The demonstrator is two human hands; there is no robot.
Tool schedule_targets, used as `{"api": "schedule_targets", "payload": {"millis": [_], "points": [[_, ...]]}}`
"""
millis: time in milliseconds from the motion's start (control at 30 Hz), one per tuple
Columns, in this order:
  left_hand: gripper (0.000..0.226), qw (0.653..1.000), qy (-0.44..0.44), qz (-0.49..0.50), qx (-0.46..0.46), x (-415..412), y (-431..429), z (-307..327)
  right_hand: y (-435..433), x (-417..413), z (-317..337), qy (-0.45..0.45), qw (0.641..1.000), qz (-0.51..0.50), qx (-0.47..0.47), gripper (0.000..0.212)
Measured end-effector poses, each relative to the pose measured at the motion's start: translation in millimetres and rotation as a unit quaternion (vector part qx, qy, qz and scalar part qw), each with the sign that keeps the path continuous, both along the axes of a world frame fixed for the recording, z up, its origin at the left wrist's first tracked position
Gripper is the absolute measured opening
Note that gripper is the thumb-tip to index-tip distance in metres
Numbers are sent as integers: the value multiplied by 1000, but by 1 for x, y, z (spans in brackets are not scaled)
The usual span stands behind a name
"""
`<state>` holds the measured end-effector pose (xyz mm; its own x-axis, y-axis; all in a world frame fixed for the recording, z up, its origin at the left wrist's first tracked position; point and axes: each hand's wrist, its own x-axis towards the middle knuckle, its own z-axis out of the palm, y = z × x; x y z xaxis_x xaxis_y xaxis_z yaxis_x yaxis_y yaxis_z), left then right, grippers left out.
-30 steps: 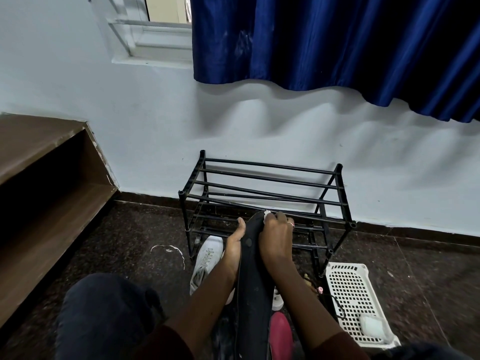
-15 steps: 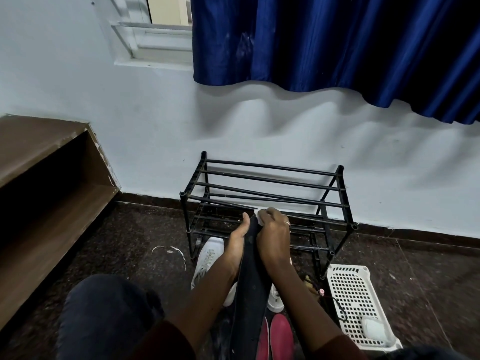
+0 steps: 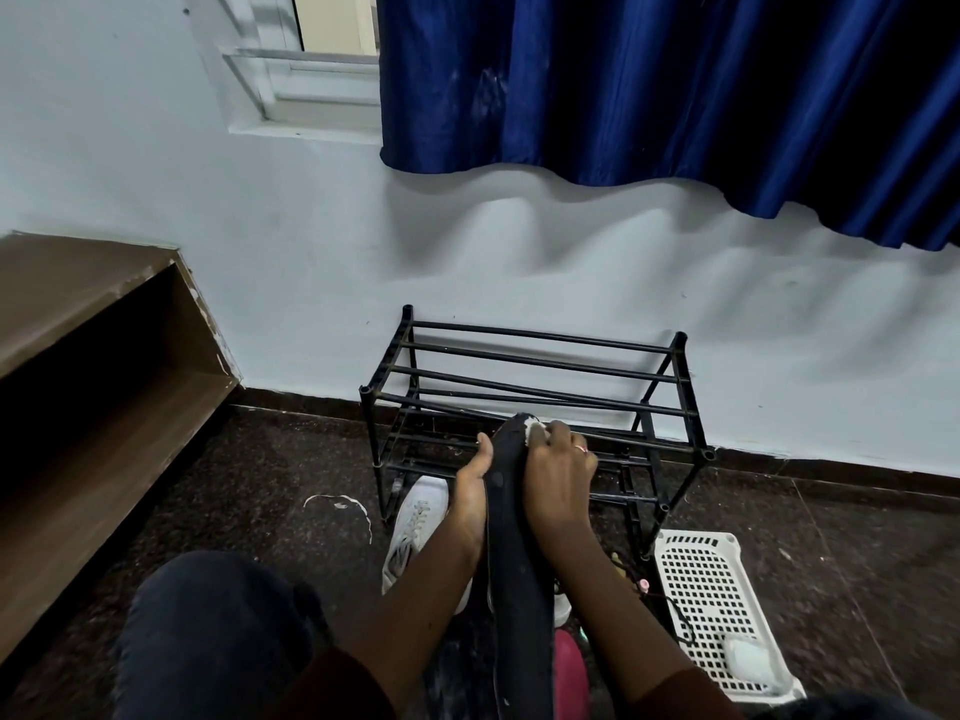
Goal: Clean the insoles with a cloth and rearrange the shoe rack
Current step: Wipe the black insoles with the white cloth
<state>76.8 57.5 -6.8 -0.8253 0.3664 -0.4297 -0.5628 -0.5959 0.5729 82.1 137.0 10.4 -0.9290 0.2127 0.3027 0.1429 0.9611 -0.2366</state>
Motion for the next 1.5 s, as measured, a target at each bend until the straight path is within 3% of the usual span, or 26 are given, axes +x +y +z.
{"api": "schedule_targets", "payload": {"millis": [133, 267, 367, 467, 533, 600, 733, 833, 933, 1033, 1200, 1367, 1500], "points": [[70, 1000, -15, 13, 10, -1, -2, -6, -2, 0, 0, -58, 997, -40, -43, 26], [61, 1000, -8, 2, -25, 2, -1, -4, -1, -1, 6, -60, 993, -28, -101, 36], [55, 999, 7, 4, -51, 6, 2, 6, -8, 0, 8, -8, 989, 39, -144, 38], [31, 993, 46, 0, -105, 4, 4, 4, -18, 5, 4, 68, 978, 116, -161, 31], [28, 992, 62, 14, -105, 6, 2, 3, -17, 8, -1, 86, 976, 134, -149, 32], [44, 998, 37, 28, -37, 9, 2, 4, -11, 6, -4, 85, 985, 118, -90, 23], [66, 1000, 11, 18, 15, 7, 3, -4, -3, 0, 1, 17, 1000, 2, -20, 17], [69, 1000, 6, 11, 4, 8, 4, -2, -1, -4, 7, -3, 999, -53, 9, 11], [72, 1000, -1, 2, 11, 7, 3, 0, 4, -6, 9, -27, 998, -17, -47, 25], [75, 1000, 7, -1, 25, 5, -1, 4, 3, -2, 3, 37, 993, 36, -111, 30], [86, 999, 18, -20, 17, -1, -5, 4, -9, 14, -12, 90, 982, 131, -101, 41], [80, 999, 13, -28, 11, 6, -6, 2, -6, 26, -17, 112, 985, 132, -7, 29], [62, 1000, 15, -6, -1, 11, -3, 3, 0, 18, -5, 59, 997, 33, 32, 18]]}}
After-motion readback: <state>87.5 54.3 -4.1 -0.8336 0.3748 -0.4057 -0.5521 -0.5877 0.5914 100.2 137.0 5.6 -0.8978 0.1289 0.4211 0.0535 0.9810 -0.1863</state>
